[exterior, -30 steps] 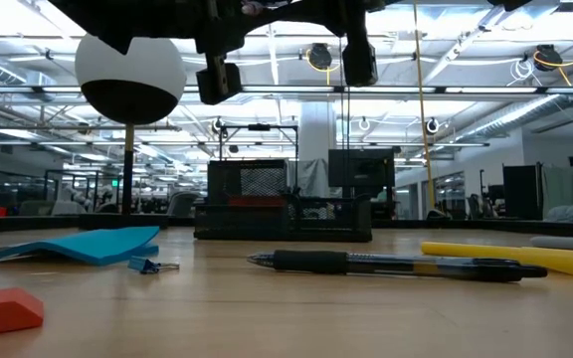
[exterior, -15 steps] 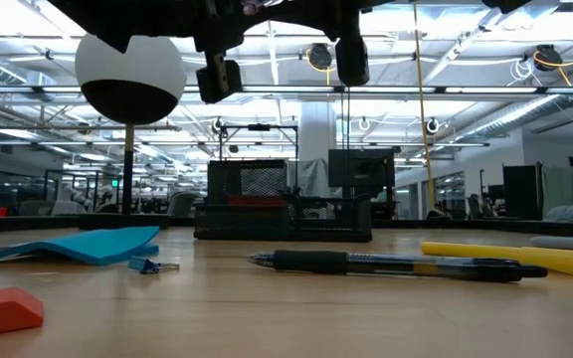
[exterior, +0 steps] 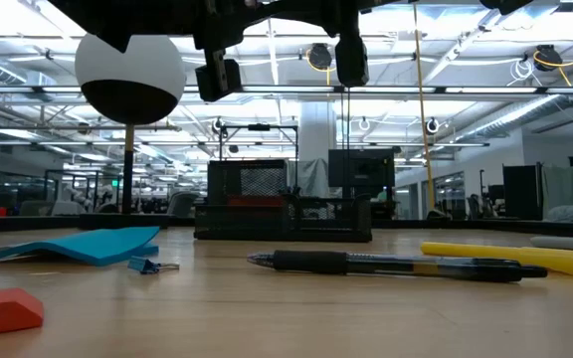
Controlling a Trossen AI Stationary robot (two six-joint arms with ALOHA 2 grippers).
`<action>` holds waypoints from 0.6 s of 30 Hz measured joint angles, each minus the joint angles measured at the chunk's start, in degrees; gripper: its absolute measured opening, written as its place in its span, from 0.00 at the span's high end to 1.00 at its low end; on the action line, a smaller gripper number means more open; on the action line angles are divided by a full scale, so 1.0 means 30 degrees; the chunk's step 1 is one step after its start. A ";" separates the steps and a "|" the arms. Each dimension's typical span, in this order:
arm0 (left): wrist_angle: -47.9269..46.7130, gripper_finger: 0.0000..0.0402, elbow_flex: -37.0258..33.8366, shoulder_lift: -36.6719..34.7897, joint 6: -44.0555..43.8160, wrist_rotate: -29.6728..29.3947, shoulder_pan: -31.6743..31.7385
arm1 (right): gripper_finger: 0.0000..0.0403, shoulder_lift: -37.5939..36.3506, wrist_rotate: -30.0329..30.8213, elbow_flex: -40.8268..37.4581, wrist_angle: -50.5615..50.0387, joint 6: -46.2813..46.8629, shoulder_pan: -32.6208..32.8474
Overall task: Pick and place office supplies into organizer
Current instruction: Put the violet pen into the black desk organizer
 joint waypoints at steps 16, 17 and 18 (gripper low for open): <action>0.0055 0.75 0.0022 0.0000 0.1895 0.0031 0.0121 | 0.92 0.0017 0.0973 0.0000 0.0168 0.0714 0.0036; 0.0073 0.72 0.0022 0.0000 0.2037 0.0045 0.0152 | 0.92 0.0017 0.1027 0.0000 0.0168 0.0750 0.0035; 0.0080 0.68 0.0022 0.0000 0.2160 0.0053 0.0195 | 0.93 0.0017 0.1094 0.0000 0.0161 0.0766 0.0022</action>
